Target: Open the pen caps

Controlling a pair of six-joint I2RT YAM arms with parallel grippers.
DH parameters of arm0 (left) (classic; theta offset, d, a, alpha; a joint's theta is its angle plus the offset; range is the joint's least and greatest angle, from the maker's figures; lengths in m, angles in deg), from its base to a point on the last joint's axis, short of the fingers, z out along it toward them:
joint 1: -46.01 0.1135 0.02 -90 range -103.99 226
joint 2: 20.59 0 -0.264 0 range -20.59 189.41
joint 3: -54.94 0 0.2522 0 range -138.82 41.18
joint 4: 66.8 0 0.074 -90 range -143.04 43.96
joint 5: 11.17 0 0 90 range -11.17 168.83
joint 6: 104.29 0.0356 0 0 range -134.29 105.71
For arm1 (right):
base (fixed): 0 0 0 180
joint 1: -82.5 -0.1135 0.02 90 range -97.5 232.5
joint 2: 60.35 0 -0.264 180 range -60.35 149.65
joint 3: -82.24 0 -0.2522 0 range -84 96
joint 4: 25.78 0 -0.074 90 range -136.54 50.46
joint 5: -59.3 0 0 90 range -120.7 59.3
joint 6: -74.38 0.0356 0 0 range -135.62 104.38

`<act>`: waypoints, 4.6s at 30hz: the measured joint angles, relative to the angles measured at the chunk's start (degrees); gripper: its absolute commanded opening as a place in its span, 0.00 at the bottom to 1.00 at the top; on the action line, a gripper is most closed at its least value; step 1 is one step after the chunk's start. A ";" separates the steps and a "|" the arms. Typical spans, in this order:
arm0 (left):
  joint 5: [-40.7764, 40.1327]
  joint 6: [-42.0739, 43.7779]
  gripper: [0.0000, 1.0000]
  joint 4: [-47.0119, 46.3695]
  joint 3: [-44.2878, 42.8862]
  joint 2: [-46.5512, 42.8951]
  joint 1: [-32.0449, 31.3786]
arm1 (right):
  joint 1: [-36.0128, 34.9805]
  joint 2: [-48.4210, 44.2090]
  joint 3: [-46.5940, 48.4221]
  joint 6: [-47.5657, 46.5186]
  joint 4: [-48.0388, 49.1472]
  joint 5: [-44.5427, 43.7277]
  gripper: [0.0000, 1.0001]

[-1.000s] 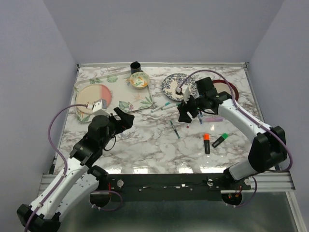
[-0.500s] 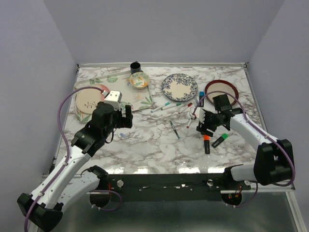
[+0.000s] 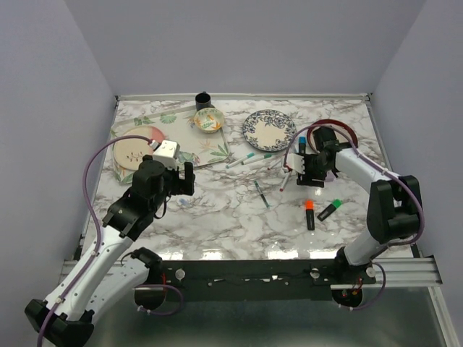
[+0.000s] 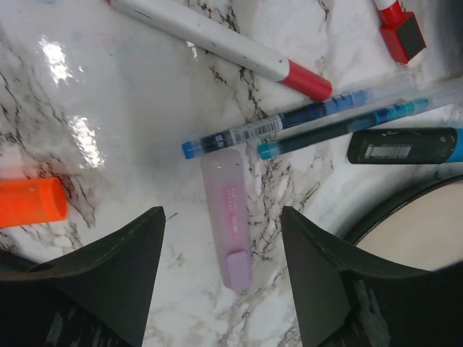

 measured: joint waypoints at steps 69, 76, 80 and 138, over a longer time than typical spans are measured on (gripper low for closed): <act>18.16 -6.80 0.99 -7.26 1.86 -0.07 1.07 | 3.37 -21.03 6.86 49.59 5.99 31.32 0.01; 20.81 -18.75 0.99 -18.03 8.33 1.77 -7.98 | 3.39 -26.21 -9.92 78.84 25.18 37.27 0.01; 17.05 -23.89 0.99 -24.83 10.40 7.21 -18.51 | 3.37 -29.18 -16.31 89.44 30.14 34.36 0.01; 5.25 -29.94 0.00 -23.06 -21.00 57.68 -39.15 | 23.12 -28.59 -26.56 123.23 42.99 15.61 0.01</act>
